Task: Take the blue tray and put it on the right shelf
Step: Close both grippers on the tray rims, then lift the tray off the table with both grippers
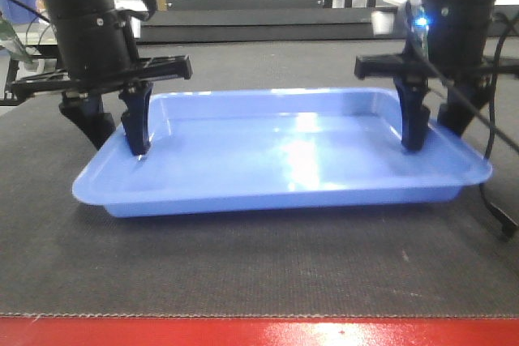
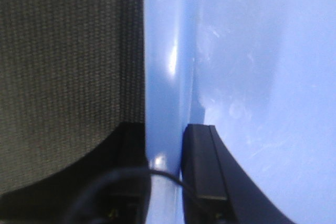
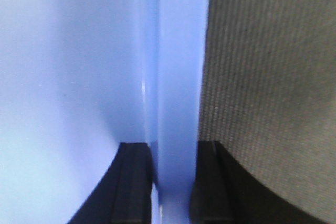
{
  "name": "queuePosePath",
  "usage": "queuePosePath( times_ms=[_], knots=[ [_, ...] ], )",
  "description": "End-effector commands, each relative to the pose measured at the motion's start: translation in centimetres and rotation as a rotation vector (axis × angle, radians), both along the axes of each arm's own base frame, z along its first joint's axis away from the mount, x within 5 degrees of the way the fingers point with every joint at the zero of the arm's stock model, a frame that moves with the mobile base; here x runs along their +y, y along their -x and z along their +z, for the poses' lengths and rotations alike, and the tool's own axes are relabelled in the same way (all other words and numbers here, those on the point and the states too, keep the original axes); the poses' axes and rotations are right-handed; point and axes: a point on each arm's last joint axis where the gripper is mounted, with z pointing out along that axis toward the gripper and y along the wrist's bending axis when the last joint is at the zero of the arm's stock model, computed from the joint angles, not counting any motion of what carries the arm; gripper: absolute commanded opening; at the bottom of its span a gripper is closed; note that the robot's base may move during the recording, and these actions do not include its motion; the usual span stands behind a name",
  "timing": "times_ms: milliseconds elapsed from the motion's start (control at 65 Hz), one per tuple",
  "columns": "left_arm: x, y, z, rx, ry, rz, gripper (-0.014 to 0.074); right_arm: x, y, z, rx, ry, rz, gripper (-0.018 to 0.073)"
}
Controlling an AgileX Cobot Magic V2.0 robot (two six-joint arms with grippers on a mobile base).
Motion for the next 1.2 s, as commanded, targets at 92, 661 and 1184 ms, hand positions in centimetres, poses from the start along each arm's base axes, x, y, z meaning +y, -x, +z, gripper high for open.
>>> queuePosePath(
  times_ms=[92, 661, 1184],
  knots=[
    [0.5, 2.0, 8.4, -0.171, 0.069, 0.006, 0.0006, 0.2, 2.3, 8.7, -0.226, -0.057, -0.024, 0.0244],
    [0.0, 13.0, 13.0, -0.254, 0.063, -0.022, 0.0006, 0.9, 15.3, 12.4, -0.361, -0.173, -0.094, 0.0244],
    [2.0, 20.0, 9.7, -0.189, 0.085, 0.006, 0.0006, 1.2, 20.8, 8.7, -0.247, -0.163, -0.080, 0.0244]
  ],
)
